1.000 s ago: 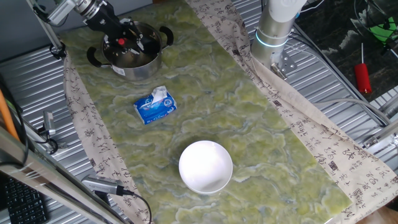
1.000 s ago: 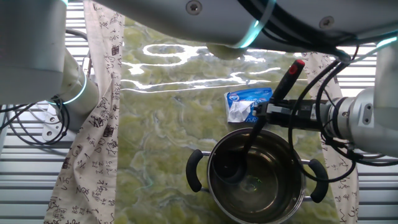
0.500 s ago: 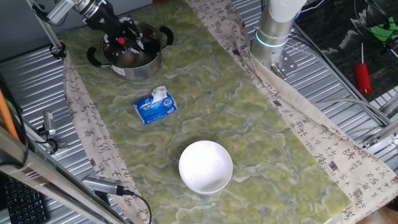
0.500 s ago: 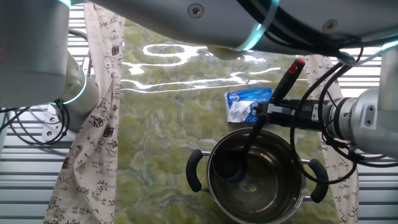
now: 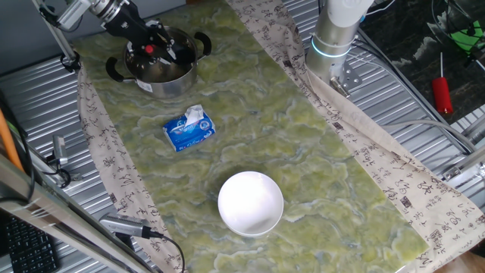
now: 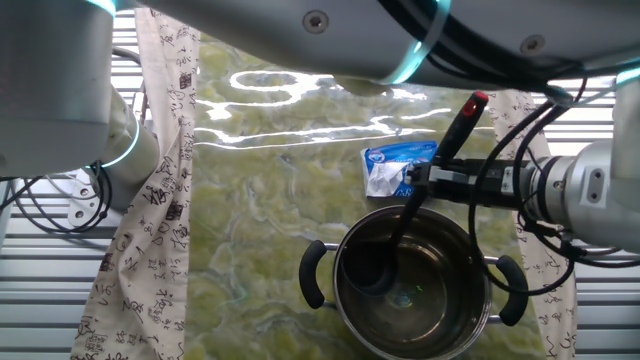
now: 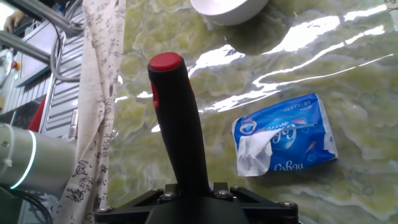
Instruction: Scoop water with a large spoon from one bowl to another
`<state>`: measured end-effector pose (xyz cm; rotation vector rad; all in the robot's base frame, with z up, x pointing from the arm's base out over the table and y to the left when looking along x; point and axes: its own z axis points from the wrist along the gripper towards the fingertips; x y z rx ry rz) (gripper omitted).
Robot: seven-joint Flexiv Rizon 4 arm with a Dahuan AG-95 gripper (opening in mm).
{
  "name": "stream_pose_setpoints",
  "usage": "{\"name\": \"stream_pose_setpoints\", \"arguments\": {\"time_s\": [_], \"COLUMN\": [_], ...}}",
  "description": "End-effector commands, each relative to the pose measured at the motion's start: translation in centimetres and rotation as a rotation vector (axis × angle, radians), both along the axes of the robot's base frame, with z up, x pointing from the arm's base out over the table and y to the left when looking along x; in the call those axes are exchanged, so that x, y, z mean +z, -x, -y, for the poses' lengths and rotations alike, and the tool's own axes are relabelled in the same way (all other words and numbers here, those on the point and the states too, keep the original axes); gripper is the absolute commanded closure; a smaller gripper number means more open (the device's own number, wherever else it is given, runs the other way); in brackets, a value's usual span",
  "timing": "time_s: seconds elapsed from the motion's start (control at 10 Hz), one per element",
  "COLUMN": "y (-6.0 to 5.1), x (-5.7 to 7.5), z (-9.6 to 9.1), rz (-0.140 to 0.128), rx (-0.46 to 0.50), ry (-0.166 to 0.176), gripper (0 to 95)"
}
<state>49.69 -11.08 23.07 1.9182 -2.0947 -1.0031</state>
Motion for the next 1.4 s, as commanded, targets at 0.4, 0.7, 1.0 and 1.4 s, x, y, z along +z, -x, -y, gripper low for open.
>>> {"name": "stream_pose_setpoints", "arguments": {"time_s": [0.4,0.7,1.0,1.4], "y": [0.5,0.7,0.9,1.2], "x": [1.0,1.5,1.8,2.3], "z": [0.2,0.2,0.0,-0.3], "rz": [-0.011,-0.018,-0.025,-0.039], "rx": [0.001,-0.009,-0.019,-0.039], "ry": [-0.004,-0.008,-0.004,0.0], "gripper": [95.0,95.0,95.0,95.0]}}
